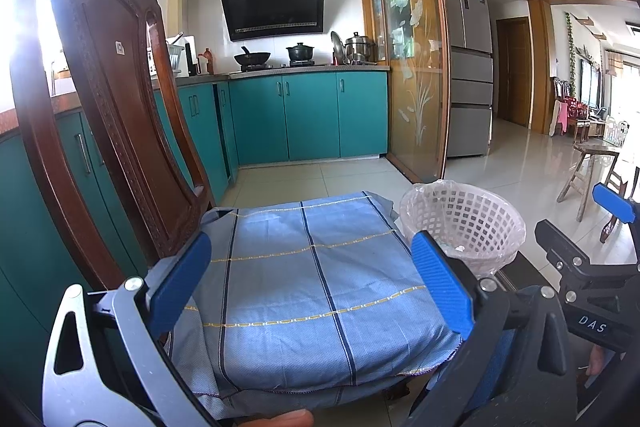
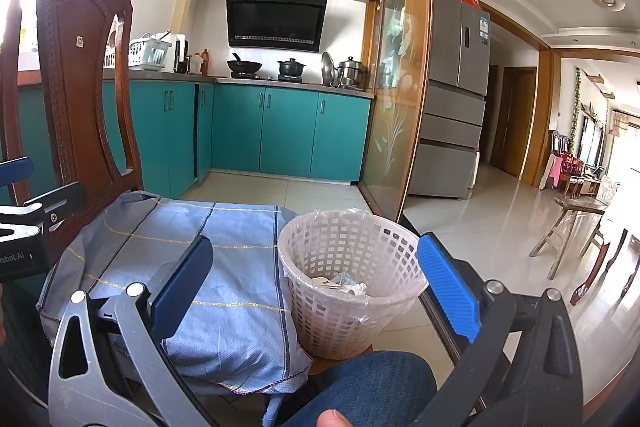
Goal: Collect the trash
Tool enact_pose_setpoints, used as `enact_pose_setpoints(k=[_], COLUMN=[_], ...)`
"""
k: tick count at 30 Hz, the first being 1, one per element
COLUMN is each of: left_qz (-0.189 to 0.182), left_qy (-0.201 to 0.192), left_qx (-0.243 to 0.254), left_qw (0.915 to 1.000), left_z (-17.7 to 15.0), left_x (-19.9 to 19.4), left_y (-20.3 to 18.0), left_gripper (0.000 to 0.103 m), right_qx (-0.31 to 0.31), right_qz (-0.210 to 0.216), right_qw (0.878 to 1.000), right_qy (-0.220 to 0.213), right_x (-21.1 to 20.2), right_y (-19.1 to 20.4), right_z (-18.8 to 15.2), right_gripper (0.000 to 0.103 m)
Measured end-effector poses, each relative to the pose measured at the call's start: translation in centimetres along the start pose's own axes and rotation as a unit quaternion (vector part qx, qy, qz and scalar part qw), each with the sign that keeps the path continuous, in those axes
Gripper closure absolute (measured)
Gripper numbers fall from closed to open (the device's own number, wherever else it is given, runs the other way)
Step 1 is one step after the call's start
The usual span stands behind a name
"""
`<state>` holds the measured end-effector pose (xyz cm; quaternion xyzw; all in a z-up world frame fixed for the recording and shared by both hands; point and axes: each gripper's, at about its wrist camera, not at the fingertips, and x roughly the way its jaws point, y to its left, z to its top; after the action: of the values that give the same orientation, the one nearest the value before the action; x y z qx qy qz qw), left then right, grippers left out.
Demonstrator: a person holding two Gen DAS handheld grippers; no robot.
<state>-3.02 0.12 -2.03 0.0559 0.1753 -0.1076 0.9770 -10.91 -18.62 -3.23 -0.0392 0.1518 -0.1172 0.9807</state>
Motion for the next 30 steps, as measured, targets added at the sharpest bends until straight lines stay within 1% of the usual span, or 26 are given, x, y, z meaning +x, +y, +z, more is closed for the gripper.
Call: enact_pose_setpoints(k=[16,30], left_qz=[-0.004,-0.005], left_qy=[0.009,0.023], left_qx=[-0.004,-0.006], left_qw=[0.9999,0.9997], left_z=[-0.4,-0.7], left_x=[0.7,1.8], left_y=[-0.2,-0.1], left_gripper=[0.003,0.003], right_qx=[-0.002,-0.009], right_qz=[0.001,0.012], right_qw=[1.0,0.999], right_qy=[0.012,0.035], right_x=[0.8,2.7], right_y=[0.2,0.8], right_z=[-0.2,-0.4], right_gripper=[0.003,0.003])
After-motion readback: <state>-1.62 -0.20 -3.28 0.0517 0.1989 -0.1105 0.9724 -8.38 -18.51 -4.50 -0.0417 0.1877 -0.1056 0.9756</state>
